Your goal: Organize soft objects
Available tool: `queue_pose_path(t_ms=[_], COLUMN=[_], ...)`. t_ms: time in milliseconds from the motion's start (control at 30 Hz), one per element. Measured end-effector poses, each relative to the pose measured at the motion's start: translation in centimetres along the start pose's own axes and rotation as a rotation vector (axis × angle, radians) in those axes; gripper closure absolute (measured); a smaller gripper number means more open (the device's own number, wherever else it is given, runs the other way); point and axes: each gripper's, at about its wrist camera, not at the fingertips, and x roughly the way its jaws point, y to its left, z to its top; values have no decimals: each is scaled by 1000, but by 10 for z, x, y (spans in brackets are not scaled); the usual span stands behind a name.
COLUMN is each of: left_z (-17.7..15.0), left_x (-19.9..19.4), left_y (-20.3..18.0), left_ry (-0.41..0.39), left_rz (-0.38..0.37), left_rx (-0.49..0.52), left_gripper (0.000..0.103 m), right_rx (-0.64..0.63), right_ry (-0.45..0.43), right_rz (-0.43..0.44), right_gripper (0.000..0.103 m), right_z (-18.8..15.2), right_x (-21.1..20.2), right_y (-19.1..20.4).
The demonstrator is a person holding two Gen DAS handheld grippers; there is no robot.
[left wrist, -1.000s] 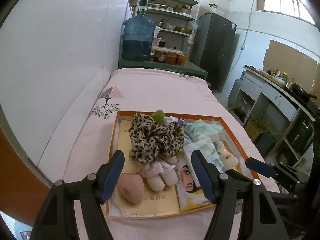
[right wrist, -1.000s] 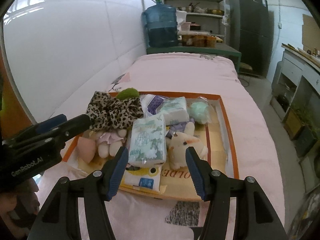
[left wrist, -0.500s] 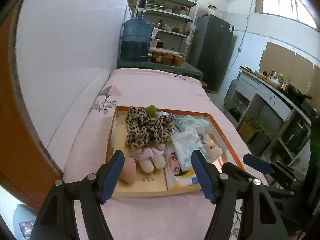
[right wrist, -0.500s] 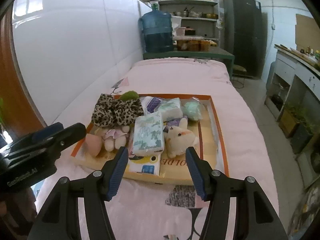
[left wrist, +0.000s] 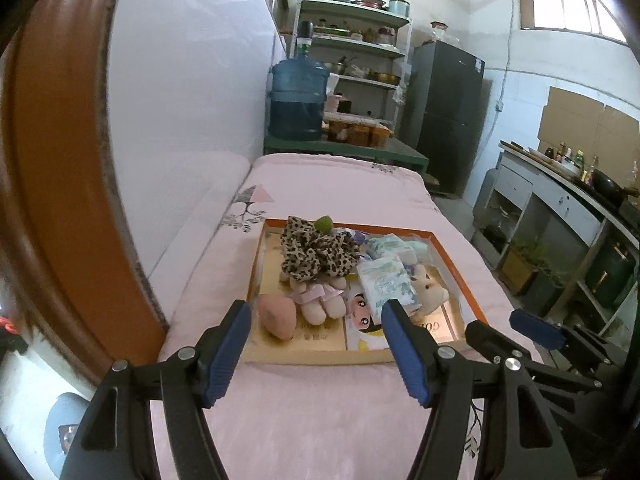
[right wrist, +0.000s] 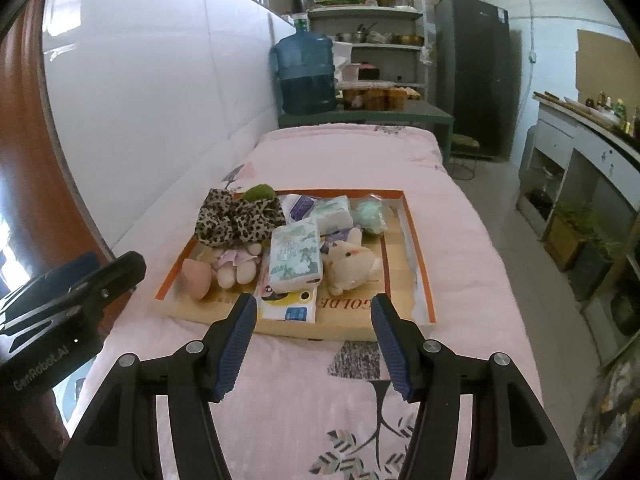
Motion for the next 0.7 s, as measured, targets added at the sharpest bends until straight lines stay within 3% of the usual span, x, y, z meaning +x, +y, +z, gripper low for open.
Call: queue_pose_path(t_ms=[333,700], left_z=[-8,-19], left_x=[-35,-70], left_y=[-1,-3], left_ry=[-52,-70], left_rz=[34,17], left_rx=[14,27], left_gripper=[35,35], right_rx=[-13,19], right_ry=[-24,-55], right_rz=[-28,-82], right_gripper=[42,42], right_z=[-12,-27], right_x=[-37,-84], right_y=[11,20])
